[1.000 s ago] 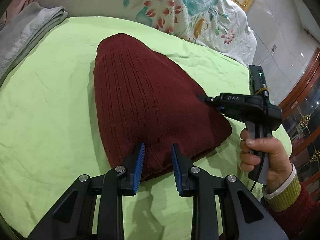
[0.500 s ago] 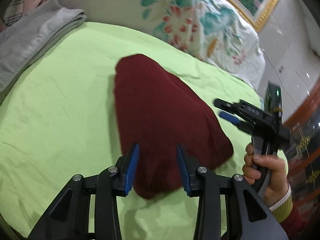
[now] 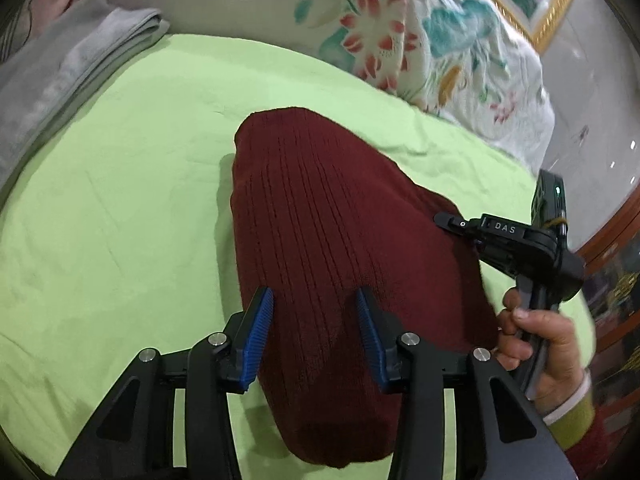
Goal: Fold large clothes
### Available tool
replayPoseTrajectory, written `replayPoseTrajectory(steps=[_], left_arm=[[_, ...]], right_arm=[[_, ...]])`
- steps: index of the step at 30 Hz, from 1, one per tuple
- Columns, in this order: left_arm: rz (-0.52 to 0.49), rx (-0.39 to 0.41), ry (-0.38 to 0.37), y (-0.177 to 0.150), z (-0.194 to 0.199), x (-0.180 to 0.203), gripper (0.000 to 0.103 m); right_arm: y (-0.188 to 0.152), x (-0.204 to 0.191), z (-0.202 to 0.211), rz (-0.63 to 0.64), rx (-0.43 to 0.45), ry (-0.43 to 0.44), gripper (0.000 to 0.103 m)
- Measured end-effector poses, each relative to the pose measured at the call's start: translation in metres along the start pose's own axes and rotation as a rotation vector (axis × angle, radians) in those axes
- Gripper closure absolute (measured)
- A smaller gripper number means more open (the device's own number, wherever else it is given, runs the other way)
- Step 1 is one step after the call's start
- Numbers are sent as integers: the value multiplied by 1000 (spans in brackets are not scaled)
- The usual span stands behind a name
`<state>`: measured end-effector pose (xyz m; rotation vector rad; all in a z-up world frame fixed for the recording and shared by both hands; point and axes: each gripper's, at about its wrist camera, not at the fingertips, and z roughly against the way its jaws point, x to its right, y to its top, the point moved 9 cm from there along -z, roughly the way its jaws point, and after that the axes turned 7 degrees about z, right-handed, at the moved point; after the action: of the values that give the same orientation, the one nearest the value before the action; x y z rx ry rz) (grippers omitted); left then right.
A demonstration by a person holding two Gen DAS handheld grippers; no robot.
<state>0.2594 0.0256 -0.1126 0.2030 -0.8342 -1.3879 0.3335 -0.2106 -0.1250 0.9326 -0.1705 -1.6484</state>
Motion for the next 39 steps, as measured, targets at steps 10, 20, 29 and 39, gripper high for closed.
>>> replayPoseTrajectory(steps=[10,20,29,39], left_arm=[[33,-1,-2,-4,-3,-15,51],[35,48,46,-8,16,-14,46],[1,46,99,-59,53,-12,23],[-31,1,285,-128,74,-39,21]], right_arm=[[-21,-50,46,193,96,-22,72],[-45,-46,28,189,13,-35,72],[-101,-74,85,257,20,29,52],[-161,-66,124,326,-2,-37,25]])
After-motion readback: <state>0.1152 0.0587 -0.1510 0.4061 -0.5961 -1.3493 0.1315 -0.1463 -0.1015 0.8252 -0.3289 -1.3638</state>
